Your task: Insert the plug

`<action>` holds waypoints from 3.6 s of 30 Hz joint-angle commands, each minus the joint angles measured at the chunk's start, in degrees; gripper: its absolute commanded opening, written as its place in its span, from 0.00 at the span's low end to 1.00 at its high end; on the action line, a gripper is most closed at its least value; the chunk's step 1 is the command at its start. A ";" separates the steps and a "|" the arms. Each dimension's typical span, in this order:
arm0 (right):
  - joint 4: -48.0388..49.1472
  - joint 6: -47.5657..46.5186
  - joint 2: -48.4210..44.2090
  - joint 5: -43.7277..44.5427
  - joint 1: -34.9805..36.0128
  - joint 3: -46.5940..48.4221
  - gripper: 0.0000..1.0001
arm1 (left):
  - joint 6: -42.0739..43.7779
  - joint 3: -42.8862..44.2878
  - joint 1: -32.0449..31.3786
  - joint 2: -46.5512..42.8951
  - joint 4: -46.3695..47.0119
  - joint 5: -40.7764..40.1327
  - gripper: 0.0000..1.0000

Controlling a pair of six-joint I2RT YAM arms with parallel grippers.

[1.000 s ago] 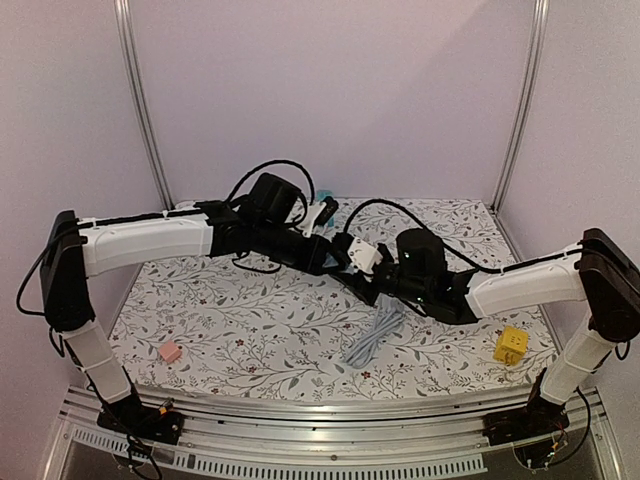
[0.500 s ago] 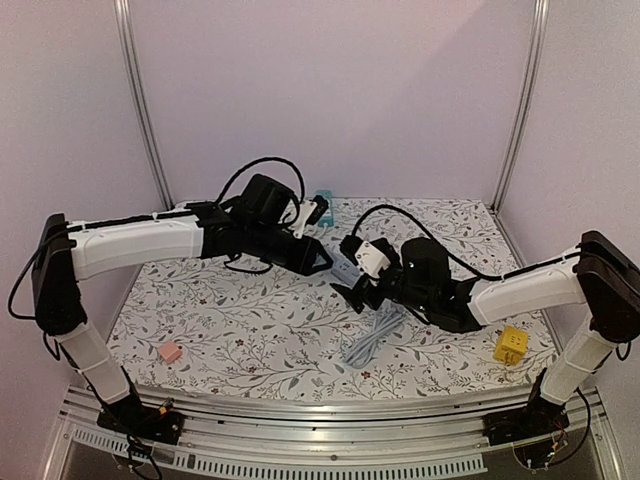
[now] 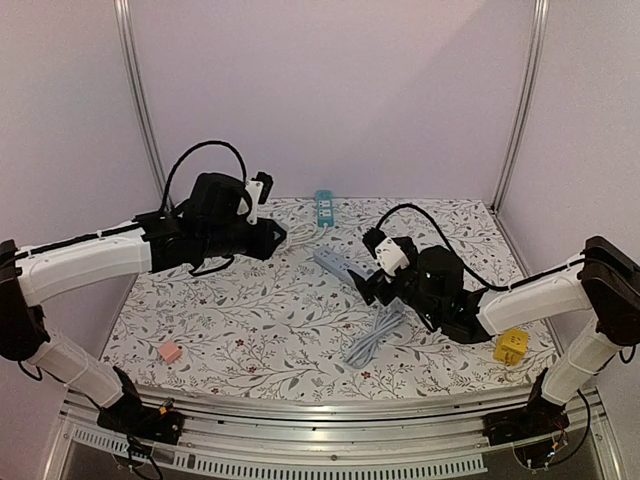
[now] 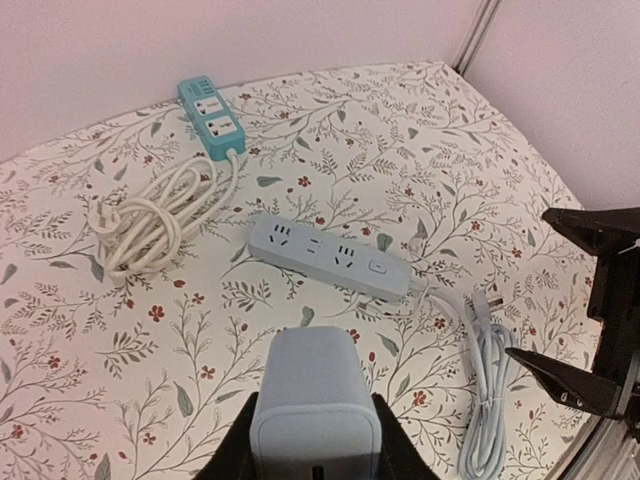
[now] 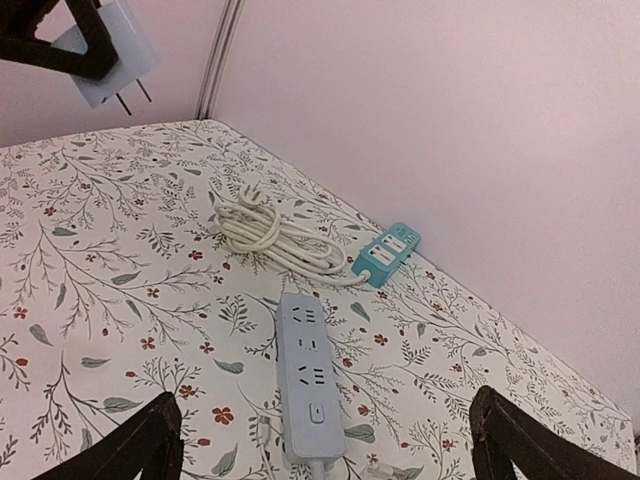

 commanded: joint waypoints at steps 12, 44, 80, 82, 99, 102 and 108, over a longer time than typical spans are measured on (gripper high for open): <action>9.47 1.99 -3.13 10.95 0.05 -5.35 0.99 | -4.82 -2.63 7.81 -1.73 5.73 -4.56 0.00; -14.81 27.14 -15.30 7.96 -7.94 -4.92 0.99 | 11.85 44.45 6.36 31.75 -27.56 14.19 0.00; -34.81 22.98 7.19 -24.92 -13.96 20.43 0.99 | 26.02 61.87 8.26 46.64 -40.95 13.32 0.00; -36.97 21.21 11.60 -26.49 -14.15 24.74 0.99 | 25.20 56.77 8.36 43.28 -38.24 13.71 0.00; -51.62 16.56 33.64 -24.05 -15.78 44.86 0.99 | 21.97 36.28 8.89 30.74 -28.38 12.73 0.00; -51.89 16.56 34.61 -23.91 -15.82 44.91 0.99 | 21.98 35.83 8.93 30.47 -28.26 13.44 0.00; -52.11 13.98 35.25 -23.58 -15.83 44.66 0.81 | 21.98 35.53 9.06 29.87 -28.12 13.91 0.00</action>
